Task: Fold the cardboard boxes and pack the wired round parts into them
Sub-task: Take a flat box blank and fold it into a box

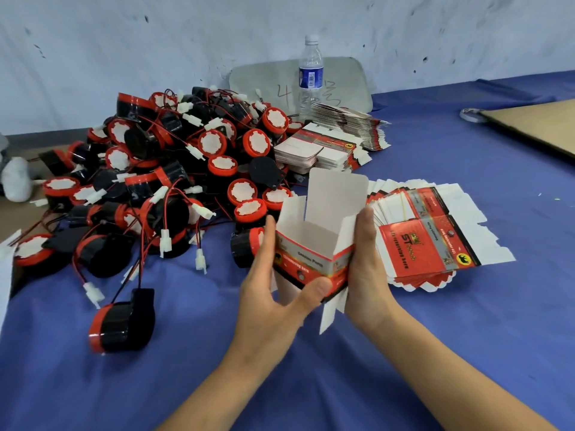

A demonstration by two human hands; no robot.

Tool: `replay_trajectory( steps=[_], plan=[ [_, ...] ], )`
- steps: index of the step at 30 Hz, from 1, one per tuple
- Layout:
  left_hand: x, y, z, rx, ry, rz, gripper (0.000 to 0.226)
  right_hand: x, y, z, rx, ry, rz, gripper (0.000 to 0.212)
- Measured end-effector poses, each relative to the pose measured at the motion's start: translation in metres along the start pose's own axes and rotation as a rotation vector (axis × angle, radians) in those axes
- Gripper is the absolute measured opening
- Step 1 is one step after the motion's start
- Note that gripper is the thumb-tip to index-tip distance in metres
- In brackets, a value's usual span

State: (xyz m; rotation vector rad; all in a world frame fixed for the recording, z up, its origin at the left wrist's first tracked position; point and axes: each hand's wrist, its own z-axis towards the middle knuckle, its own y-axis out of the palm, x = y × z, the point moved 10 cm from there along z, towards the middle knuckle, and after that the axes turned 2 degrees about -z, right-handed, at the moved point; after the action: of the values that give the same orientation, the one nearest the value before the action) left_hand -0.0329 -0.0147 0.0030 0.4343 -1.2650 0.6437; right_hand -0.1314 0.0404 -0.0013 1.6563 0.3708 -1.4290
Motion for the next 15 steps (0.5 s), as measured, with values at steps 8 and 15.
replay_trajectory(
  steps=[8, 15],
  plan=[
    [0.006, 0.062, -0.026, -0.446, 0.061, 0.173, 0.083, -0.003, 0.009, -0.018, 0.008, -0.086, -0.374, 0.046],
    [-0.008, 0.065, -0.036, -0.539, -0.029, 0.339, 0.114, 0.003, 0.025, -0.019, -0.144, -0.085, -0.353, 0.083]
  ],
)
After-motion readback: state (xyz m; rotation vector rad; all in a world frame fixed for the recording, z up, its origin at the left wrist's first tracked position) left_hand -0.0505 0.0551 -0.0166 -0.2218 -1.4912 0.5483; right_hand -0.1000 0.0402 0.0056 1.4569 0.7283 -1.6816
